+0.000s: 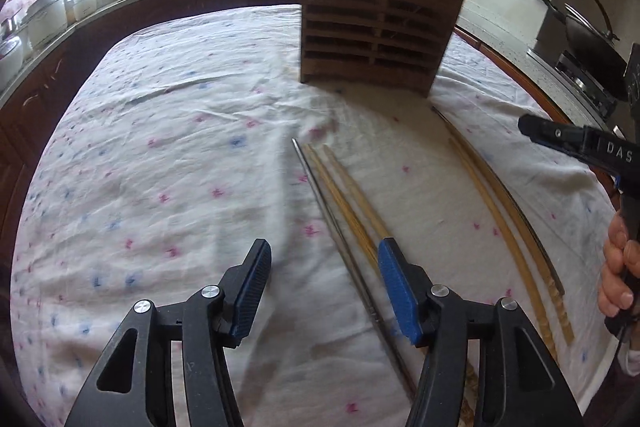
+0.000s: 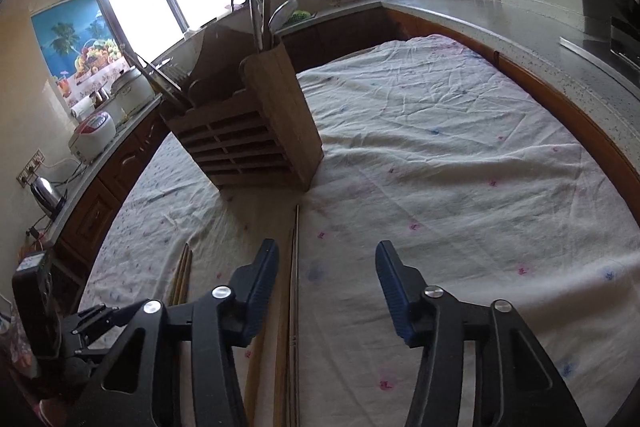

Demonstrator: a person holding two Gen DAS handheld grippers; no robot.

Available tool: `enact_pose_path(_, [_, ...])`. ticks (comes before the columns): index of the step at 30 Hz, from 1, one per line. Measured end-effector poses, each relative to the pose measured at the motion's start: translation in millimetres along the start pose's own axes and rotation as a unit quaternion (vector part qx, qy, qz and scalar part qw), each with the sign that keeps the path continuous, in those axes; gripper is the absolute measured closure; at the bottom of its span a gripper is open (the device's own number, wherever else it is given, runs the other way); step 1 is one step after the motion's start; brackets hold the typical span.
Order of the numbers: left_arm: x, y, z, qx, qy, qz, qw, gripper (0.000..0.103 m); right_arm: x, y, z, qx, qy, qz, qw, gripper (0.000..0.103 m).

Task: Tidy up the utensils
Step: 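Grasp a wooden chopstick with the right gripper while the left grasps a metal chopstick, then carry both chopsticks up and lower them into the wooden holder with both grippers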

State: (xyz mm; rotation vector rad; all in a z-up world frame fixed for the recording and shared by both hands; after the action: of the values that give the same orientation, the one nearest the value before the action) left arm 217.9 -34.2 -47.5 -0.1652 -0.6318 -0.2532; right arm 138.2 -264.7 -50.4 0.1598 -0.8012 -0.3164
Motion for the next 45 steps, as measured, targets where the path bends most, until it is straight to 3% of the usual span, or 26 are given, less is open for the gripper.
enact_pose_path(3, [1.9,13.0,-3.0,0.008,0.005,0.021,0.9997,0.049,-4.5,14.1,-21.2,0.001,0.032,0.032,0.999,0.064])
enact_pose_path(5, [4.6,13.5,-5.1,0.013,0.005,0.024,0.9996,0.049,-8.6,21.7,-34.6,-0.003,0.051,0.049,0.997,0.074])
enact_pose_path(8, [9.6,12.4,-11.5,0.02,0.007,0.022,0.9995,0.049,-17.1,24.7,-50.9,-0.024,0.081,0.075,0.994,0.085])
enact_pose_path(10, [13.9,13.6,-15.4,0.022,0.007,0.026,0.9994,0.049,-17.6,20.2,-50.9,-0.042,0.079,0.084,0.992,0.088])
enact_pose_path(12, [18.5,14.5,-19.4,0.013,0.008,0.034,0.9993,0.049,-15.1,12.2,-48.2,-0.057,0.078,0.078,0.992,0.088])
enact_pose_path(15, [27.2,13.7,-27.2,0.008,0.013,0.036,0.9992,0.049,-8.4,3.9,-44.4,-0.031,0.076,0.049,0.995,0.087])
enact_pose_path(22, [48.1,4.8,-51.2,0.015,0.021,0.028,0.9993,0.052,12.6,7.0,-64.9,-0.056,0.074,0.055,0.994,0.084])
enact_pose_path(26, [50.7,-9.8,-60.0,0.046,0.008,-0.014,0.9988,0.065,17.8,7.8,-84.1,-0.062,0.073,0.061,0.994,0.083])
enact_pose_path(29, [50.1,-15.8,-60.6,0.036,0.003,-0.024,0.9991,0.088,21.4,8.9,-89.1,-0.068,0.067,0.063,0.993,0.088])
enact_pose_path(32, [49.1,-10.0,-59.3,0.018,0.004,-0.01,0.9998,0.096,21.1,6.8,-87.6,-0.068,0.064,0.061,0.994,0.098])
enact_pose_path(35, [48.2,-1.1,-51.0,-0.009,0.005,0.014,0.9998,0.099,20.2,4.7,-81.2,-0.053,0.062,0.046,0.996,0.099])
enact_pose_path(45, [42.8,11.2,-12.7,-0.046,-0.028,0.043,0.9976,0.099,29.4,24.6,-22.1,-0.003,0.0,0.039,0.999,0.099])
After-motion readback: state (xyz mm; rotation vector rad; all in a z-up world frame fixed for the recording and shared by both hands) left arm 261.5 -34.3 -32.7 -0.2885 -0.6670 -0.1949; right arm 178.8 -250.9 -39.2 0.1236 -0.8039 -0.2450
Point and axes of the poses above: each gripper's, at about its wrist camera, not at the fingertips, and z roughly against the way its jaws point, y to its left, x to its top, the point moved 4 cm from there along -z, roughly the way its jaws point, and after that the axes turned 2 degrees about x, right-handed, at the moved point
